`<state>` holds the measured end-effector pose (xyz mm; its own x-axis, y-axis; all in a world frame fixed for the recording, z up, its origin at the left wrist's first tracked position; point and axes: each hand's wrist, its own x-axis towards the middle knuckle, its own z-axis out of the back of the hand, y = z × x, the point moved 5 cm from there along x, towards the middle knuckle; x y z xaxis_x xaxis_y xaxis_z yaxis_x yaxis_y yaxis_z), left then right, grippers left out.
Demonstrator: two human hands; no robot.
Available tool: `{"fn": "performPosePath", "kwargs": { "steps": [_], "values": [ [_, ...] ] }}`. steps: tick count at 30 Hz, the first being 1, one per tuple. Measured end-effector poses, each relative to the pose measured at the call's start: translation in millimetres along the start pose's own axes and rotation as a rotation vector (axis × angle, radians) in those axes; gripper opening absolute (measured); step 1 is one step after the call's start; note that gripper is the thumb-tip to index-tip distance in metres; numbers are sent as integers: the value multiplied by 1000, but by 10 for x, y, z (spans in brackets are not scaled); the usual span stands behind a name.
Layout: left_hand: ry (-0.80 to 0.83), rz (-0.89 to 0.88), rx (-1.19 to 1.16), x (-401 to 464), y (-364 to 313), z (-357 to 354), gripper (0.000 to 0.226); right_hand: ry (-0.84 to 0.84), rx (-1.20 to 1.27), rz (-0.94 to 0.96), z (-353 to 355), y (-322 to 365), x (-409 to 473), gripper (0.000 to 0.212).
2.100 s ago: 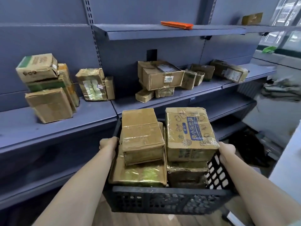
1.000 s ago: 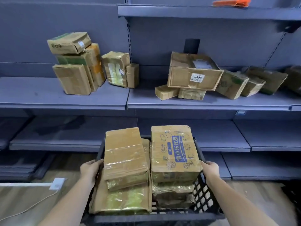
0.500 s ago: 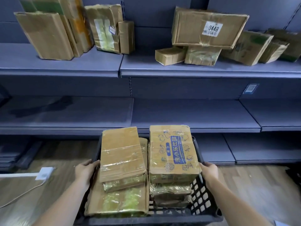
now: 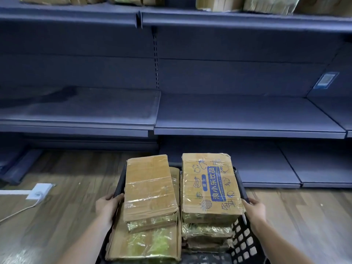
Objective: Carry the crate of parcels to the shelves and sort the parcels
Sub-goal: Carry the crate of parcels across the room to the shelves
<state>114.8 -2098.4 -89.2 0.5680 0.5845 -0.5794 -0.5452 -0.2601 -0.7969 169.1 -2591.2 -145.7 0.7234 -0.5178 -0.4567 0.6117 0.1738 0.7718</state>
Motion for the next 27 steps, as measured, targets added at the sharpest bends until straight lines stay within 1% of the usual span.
{"fn": "performPosePath", "kwargs": {
  "steps": [5, 9, 13, 15, 17, 18, 27],
  "values": [
    [10, 6, 2, 250, 434, -214, 56, 11, -34, 25, -144, -421, 274, 44],
    [32, 7, -24, 403, 704, -386, 55, 29, -49, 47, -209, -645, 442, 47],
    [56, 2, -52, 544, 916, -510, 58, 47, -46, 46, -222, -844, 663, 56],
    [52, -6, -62, 576, 975, -551, 59, 51, -43, 53, -224, -795, 612, 51],
    [53, -14, -78, 593, 1024, -578, 60, 56, -24, 73, -220, -737, 534, 38],
    [52, -15, -90, 605, 1052, -585, 61, 57, -20, 77, -220, -732, 525, 35],
    [-8, -17, -110, 679, 1133, -661, 55, 111, -1, 77, -328, -762, 635, 28]
  ]
}}
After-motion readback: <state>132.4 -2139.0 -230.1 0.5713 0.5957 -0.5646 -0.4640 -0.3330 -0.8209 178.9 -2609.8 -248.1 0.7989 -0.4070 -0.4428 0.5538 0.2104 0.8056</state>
